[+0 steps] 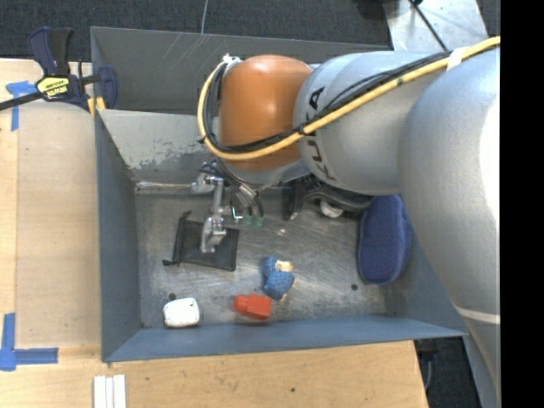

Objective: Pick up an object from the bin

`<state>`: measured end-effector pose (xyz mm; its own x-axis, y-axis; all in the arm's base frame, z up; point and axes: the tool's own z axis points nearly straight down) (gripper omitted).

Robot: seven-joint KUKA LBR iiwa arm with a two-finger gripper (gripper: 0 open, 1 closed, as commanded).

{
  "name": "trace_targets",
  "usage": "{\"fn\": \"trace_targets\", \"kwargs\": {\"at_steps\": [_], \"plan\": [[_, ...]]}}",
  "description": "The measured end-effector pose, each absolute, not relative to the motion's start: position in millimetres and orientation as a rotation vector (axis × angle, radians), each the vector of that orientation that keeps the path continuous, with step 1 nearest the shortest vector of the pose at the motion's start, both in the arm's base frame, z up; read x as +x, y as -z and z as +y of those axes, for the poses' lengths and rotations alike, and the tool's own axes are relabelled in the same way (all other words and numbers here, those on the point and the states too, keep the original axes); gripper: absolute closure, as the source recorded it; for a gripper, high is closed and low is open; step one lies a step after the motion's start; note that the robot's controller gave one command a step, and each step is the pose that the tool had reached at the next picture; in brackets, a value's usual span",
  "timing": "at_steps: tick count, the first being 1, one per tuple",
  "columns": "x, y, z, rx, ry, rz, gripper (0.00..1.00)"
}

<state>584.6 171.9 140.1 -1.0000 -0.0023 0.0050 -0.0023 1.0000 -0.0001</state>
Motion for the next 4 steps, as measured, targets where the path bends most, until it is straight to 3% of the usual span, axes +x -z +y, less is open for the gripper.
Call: {"fn": "trace_targets", "kwargs": {"at_steps": [1, 2, 3, 4], "plan": [[579.2, -73, 173, -0.180, 0.006, -3.144, 0.00], [570.5, -148, 158, 0.029, 0.002, -3.151, 0.00], [583.3, -73, 143, -0.210, 0.005, -3.141, 0.00], [589.4, -79, 143, -0.214, 0.013, -3.164, 1.00]]}}
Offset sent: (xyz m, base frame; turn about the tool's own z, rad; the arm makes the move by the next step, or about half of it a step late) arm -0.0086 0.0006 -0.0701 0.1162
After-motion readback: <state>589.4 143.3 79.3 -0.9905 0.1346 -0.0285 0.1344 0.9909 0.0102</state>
